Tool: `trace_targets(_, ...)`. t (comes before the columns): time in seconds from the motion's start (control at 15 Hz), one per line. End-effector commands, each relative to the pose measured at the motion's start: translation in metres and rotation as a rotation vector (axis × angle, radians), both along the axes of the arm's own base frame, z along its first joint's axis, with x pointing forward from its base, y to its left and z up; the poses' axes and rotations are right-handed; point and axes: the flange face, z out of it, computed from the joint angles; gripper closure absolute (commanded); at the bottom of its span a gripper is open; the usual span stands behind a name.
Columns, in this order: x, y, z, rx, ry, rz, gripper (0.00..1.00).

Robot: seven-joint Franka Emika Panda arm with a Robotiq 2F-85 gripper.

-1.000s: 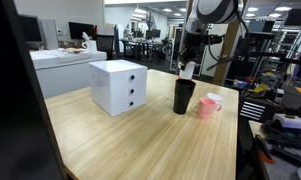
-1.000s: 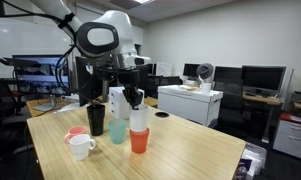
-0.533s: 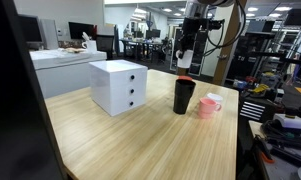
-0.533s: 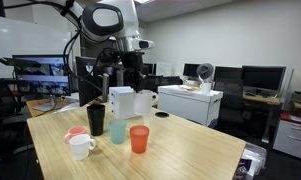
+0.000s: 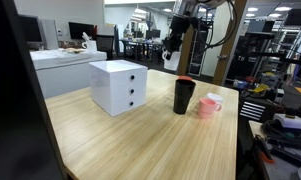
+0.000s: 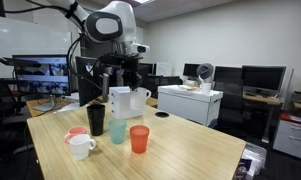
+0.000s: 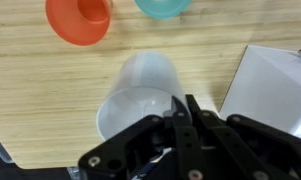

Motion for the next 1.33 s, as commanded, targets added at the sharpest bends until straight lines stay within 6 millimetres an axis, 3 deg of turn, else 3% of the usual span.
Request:
trace_targets(0.0,0.024,0.009,-0.025,0.000,0.023,0.039,0.94)
trace_targets(0.33,0.045,0.017,-0.065,-0.021,0.072,0.041,0.94)
trace_targets(0.67,0.051,0.018,-0.087,-0.046,0.075,0.041,0.94)
trace_targets(0.73,0.051,0.017,-0.089,-0.047,0.075,0.039,0.69)
trace_targets(0.8,0.050,0.017,-0.089,-0.051,0.070,0.033,0.68)
trace_targets(1.27,0.037,0.015,-0.067,-0.076,0.074,0.028,0.22)
